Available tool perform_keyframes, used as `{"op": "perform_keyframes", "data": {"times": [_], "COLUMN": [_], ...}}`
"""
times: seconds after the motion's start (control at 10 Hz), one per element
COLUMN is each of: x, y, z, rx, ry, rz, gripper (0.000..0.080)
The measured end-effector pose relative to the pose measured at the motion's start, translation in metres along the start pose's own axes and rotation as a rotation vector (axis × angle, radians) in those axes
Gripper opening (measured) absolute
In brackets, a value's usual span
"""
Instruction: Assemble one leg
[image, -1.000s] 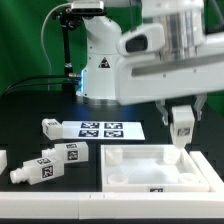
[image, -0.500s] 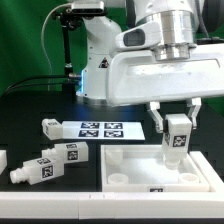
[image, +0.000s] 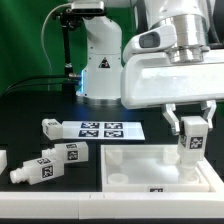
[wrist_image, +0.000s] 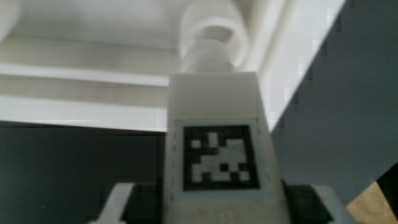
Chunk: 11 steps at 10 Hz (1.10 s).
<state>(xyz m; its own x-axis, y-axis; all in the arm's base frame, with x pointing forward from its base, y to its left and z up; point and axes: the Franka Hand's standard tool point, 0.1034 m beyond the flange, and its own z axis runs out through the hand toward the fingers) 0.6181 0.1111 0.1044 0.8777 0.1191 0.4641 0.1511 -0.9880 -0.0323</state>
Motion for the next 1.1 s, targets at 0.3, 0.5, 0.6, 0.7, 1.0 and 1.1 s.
{"op": "perform_keyframes", "data": {"times": [0.3, 0.5, 0.6, 0.7, 1.0, 1.1], "x": [-0.005, -0.003, -0.004, -0.006, -0.012, -0.011], "y": [0.001, 0.007, 0.009, 0.011, 0.005, 0.004], "z": [0.006, 0.009, 0.011, 0.015, 0.022, 0.023], "rx": [-0.007, -0.012, -0.013, -0.018, -0.024, -0.031], "ry": [0.011, 0.011, 0.01, 0.016, 0.044, 0.072], "rz": [-0.003, 0.002, 0.003, 0.005, -0.003, -0.008], "gripper": [0.0285, 0.0285, 0.0285, 0.0285, 0.0285, 0.0285]}}
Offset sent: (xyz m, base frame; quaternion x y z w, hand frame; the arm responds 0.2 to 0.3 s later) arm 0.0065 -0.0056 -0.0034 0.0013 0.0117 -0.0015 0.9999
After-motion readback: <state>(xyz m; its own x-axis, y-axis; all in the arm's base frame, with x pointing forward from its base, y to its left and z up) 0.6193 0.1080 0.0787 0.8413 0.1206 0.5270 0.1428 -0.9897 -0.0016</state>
